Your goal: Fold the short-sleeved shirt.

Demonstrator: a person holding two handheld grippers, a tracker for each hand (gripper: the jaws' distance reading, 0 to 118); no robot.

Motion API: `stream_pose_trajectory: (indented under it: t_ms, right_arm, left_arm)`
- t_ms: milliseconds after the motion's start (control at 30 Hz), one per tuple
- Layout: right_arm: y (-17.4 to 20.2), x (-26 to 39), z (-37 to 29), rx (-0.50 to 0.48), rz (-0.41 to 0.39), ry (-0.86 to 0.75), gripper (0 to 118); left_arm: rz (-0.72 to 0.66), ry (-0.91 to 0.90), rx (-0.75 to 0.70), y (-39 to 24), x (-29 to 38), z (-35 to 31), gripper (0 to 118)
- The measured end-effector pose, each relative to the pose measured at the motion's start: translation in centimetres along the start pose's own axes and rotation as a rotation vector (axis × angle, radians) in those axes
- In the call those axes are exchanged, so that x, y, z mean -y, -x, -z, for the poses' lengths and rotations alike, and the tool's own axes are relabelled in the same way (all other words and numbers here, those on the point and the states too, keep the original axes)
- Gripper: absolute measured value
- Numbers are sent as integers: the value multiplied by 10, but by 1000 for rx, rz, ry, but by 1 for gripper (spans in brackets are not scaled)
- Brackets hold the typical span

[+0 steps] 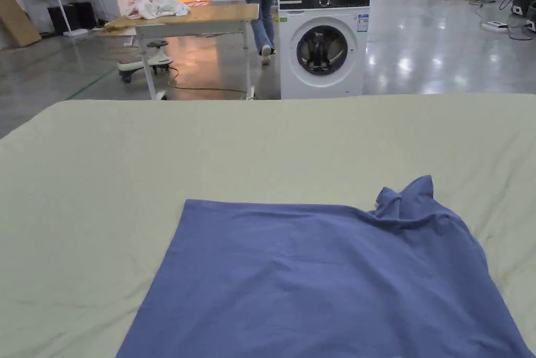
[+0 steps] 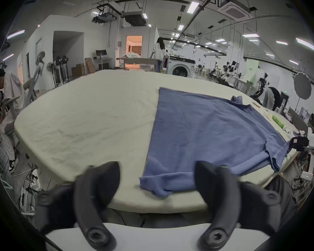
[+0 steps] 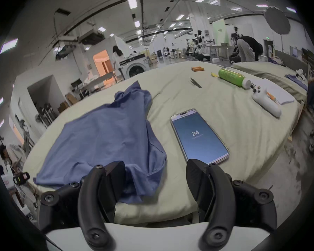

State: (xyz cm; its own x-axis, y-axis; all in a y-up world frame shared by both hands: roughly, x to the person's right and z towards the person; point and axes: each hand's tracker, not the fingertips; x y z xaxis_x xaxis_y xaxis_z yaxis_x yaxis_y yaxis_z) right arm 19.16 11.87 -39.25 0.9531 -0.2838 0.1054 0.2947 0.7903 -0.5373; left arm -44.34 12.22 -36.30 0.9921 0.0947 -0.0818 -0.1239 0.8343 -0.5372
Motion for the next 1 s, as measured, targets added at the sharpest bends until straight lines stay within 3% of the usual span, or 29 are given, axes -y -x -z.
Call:
stream_pose_trajectory:
  t_ms: [133, 267, 367, 433, 500, 533, 567, 633, 667, 700, 800, 967, 1000]
  right_arm:
    - [11, -12, -23, -24, 0, -67, 73]
    - [49, -22, -52, -42, -112, -198, 73]
    - [82, -22, -66, -43, -184, -279, 73]
    - [98, -19, -70, -55, -190, -299, 73]
    - [104, -10, -71, -97, -182, -304, 65]
    - [108, -8, -71, -126, -181, -296, 54]
    - [113, -5, -70, -145, -196, -280, 33]
    - [119, 1, -66, -153, -245, -254, 4]
    - [122, 4, -66, -153, -266, -253, 1]
    - [124, 6, -65, -163, -291, -234, 0]
    - [129, 10, -66, -144, -332, -238, 0]
    - [128, 6, -65, -137, -329, -235, 0]
    - [126, 6, -65, -139, -321, -232, 0]
  left_arm:
    - [83, -135, -48, -17, -15, -31, 92]
    - [136, -307, -116, -52, -31, -71, 92]
    - [148, -392, -85, -75, -36, -94, 92]
    - [185, -426, -92, -87, -38, -105, 89]
    - [166, -444, -114, -98, -40, -112, 80]
    - [166, -449, -94, -99, -42, -115, 72]
    - [164, -444, -34, -99, -46, -115, 61]
    - [151, -421, -19, -100, -46, -111, 29]
    - [144, -405, -15, -100, -45, -107, 9]
    - [143, -397, -23, -100, -44, -102, 0]
    - [83, -342, 10, -97, -41, -100, 0]
    - [72, -325, -20, -80, -33, -93, 0]
    - [73, -319, -30, -76, -32, -91, 7]
